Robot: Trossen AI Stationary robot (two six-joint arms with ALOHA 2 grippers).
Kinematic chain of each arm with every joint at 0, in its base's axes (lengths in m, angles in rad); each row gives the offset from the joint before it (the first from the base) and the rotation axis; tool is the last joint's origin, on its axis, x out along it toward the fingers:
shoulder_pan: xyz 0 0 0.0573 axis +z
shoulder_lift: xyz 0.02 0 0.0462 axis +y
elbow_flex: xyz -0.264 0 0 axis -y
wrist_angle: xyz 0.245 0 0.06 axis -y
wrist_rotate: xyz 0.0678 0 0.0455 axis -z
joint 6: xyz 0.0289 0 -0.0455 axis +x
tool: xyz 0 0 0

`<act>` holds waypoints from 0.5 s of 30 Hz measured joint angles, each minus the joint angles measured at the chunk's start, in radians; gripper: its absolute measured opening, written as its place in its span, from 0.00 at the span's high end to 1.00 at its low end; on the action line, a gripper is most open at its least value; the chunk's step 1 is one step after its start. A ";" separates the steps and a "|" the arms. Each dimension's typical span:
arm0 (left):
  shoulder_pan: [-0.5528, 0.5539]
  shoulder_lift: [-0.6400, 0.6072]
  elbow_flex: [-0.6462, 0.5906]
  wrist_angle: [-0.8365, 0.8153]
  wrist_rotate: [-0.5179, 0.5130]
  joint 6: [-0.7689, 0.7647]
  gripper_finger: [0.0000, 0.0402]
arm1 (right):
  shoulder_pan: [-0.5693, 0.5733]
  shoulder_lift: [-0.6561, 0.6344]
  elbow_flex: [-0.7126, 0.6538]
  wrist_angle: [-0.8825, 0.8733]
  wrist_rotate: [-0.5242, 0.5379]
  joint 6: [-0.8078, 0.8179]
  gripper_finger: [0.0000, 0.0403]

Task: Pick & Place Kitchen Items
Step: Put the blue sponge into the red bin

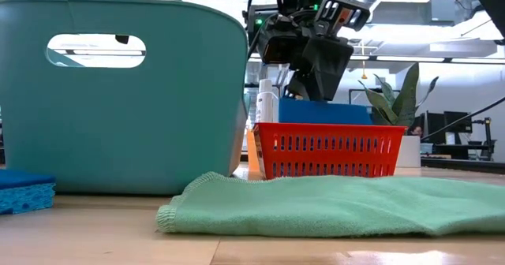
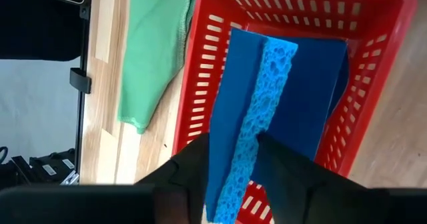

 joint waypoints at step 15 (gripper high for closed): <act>0.000 0.000 0.000 0.000 0.000 0.000 0.64 | -0.012 -0.001 0.000 -0.010 0.019 0.018 0.46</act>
